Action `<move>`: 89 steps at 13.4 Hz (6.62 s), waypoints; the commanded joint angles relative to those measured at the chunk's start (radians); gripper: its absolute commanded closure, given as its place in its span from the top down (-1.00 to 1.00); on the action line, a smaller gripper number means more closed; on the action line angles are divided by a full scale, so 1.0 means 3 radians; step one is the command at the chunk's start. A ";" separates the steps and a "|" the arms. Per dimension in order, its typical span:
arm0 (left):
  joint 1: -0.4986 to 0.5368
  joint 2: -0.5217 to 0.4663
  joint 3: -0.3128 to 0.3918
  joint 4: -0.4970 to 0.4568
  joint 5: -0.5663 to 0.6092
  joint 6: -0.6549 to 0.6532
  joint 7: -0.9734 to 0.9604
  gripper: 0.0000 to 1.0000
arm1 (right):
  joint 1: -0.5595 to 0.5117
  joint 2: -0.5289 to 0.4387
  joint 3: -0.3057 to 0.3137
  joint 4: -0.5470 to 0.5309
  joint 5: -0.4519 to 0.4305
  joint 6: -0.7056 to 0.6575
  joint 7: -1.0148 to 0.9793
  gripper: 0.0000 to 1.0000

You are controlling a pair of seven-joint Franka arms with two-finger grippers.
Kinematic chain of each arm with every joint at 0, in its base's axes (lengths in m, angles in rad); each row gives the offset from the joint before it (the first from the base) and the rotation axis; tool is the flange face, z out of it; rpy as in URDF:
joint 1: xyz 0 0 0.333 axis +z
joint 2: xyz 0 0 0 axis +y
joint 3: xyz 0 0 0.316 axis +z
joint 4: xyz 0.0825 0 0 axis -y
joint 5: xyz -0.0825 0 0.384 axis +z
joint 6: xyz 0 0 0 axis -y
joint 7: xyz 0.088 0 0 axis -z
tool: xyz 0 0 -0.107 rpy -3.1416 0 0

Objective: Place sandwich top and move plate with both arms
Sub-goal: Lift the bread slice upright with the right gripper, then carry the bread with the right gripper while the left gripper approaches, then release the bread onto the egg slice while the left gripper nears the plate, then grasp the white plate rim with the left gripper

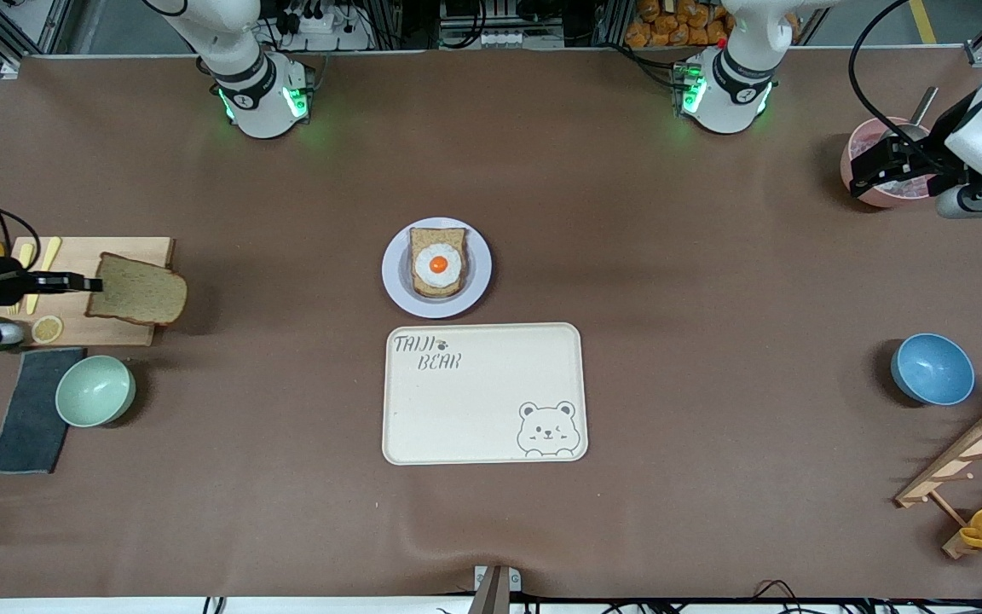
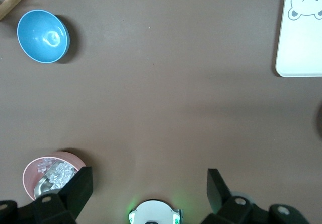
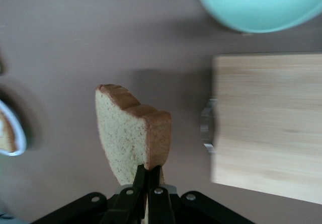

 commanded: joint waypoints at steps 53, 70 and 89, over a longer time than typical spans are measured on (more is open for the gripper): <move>-0.0885 0.1971 -0.1445 -0.1767 -0.3906 0.4527 0.0525 1.00 | 0.1393 -0.0603 -0.0190 -0.0597 -0.0251 0.0857 0.0923 1.00; -0.1019 0.2580 -0.1435 -0.1285 -0.5661 0.4620 0.3062 0.70 | 0.1285 -0.1366 -0.0579 0.0530 -0.0569 -0.0617 0.1250 1.00; -0.0773 0.2815 -0.1425 -0.1331 -0.6444 0.3741 0.4493 0.52 | 0.1194 -0.1299 -0.0584 0.0714 -0.0386 -0.0658 0.1025 1.00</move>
